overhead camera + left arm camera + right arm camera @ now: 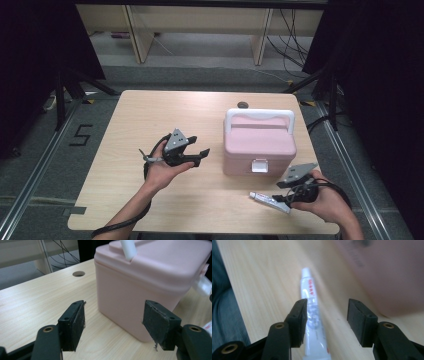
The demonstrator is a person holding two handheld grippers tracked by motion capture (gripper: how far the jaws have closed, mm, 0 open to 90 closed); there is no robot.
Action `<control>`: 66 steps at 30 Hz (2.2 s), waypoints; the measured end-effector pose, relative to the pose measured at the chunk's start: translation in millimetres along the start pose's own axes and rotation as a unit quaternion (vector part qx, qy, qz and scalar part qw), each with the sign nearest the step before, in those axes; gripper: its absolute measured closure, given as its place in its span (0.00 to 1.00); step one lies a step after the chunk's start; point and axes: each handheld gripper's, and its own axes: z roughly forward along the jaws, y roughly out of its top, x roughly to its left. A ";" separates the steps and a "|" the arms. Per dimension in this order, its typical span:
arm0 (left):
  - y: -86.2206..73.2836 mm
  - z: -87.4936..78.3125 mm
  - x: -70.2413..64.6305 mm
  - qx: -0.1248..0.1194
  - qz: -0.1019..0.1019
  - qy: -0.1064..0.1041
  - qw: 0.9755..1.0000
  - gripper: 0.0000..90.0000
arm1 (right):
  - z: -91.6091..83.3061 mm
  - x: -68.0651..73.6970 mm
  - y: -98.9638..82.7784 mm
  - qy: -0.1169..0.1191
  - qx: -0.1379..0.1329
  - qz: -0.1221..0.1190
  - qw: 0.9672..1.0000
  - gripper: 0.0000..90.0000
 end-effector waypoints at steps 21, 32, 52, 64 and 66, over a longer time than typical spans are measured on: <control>27.5 -2.6 -11.1 -0.028 -0.039 -0.014 0.999 0.64 | -49.2 -20.1 -20.0 -0.192 -0.161 0.271 0.929 0.98; 46.0 20.3 -17.9 -0.022 -0.054 -0.008 0.998 0.63 | -59.9 -32.3 15.1 -0.224 -0.209 0.276 0.911 0.87; 88.6 69.3 -20.9 0.012 -0.050 0.026 0.998 0.68 | -54.5 -32.2 35.8 -0.236 -0.242 0.260 0.905 0.97; 88.7 76.0 -19.2 0.019 -0.091 0.025 0.995 0.79 | -52.2 -23.8 36.1 -0.229 -0.241 0.267 0.904 0.96; 89.3 75.2 -19.2 0.023 -0.092 0.026 0.995 0.79 | -51.9 -21.6 37.0 -0.232 -0.239 0.273 0.903 0.96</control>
